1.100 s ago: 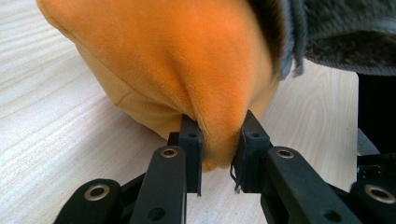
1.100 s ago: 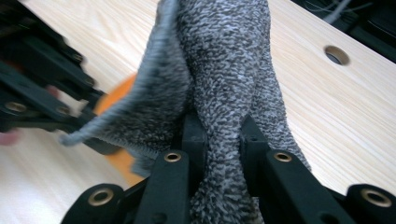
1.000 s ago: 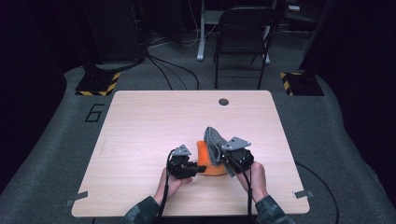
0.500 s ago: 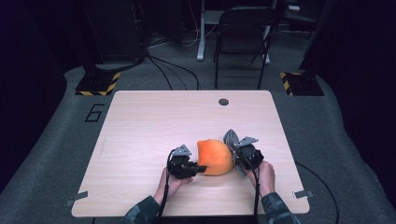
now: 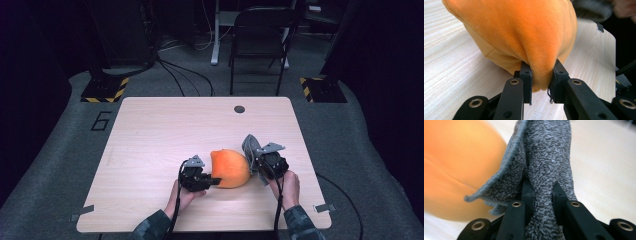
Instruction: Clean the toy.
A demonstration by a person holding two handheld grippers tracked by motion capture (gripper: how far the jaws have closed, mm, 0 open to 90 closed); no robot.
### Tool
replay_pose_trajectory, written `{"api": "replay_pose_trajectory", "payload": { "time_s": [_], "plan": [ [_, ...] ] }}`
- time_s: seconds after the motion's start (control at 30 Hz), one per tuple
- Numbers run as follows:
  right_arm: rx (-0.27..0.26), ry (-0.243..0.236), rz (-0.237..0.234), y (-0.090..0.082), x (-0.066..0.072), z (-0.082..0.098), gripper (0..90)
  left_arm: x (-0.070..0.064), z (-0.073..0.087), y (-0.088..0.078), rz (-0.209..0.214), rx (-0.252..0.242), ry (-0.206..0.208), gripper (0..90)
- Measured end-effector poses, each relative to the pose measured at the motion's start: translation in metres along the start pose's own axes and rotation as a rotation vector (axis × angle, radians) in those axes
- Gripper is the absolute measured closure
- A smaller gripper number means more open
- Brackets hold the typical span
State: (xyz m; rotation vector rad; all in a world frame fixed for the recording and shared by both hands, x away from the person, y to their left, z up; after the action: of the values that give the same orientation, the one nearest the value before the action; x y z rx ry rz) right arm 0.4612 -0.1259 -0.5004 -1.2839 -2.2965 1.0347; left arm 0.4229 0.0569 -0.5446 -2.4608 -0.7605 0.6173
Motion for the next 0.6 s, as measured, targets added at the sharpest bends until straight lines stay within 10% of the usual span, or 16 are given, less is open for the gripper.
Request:
{"api": "replay_pose_trajectory", "payload": {
  "time_s": [0.1,0.2,0.43,0.6],
  "plan": [
    [-0.097,-0.046,-0.029,-0.018,0.015,-0.019,77.7,0.000,0.000,0.000,0.000,0.000,0.001,75.4],
    [-0.053,-0.097,-0.052,-0.001,0.038,-0.015,77.9,0.001,0.001,0.001,-0.014,0.009,0.011,75.0],
    [-0.016,-0.129,-0.051,0.015,0.038,-0.009,78.5,0.002,0.002,0.002,-0.020,0.009,0.033,68.4],
    [-0.014,-0.128,-0.044,0.017,0.036,-0.008,78.6,0.001,0.002,0.001,-0.068,0.014,0.163,49.4]
  ]
}}
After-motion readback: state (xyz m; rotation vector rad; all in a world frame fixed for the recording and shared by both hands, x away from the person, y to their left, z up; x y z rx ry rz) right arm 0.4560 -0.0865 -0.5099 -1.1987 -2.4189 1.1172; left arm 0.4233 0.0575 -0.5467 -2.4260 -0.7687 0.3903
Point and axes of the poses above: each handheld gripper's, and its own axes: y roughly forward along the jaws, z roughly out of its underside, x roughly to its left, the point moved 9 cm from there along y, roughly forward along the jaws, and after that the axes turned 7 degrees about -z, right-handed, at the moved point
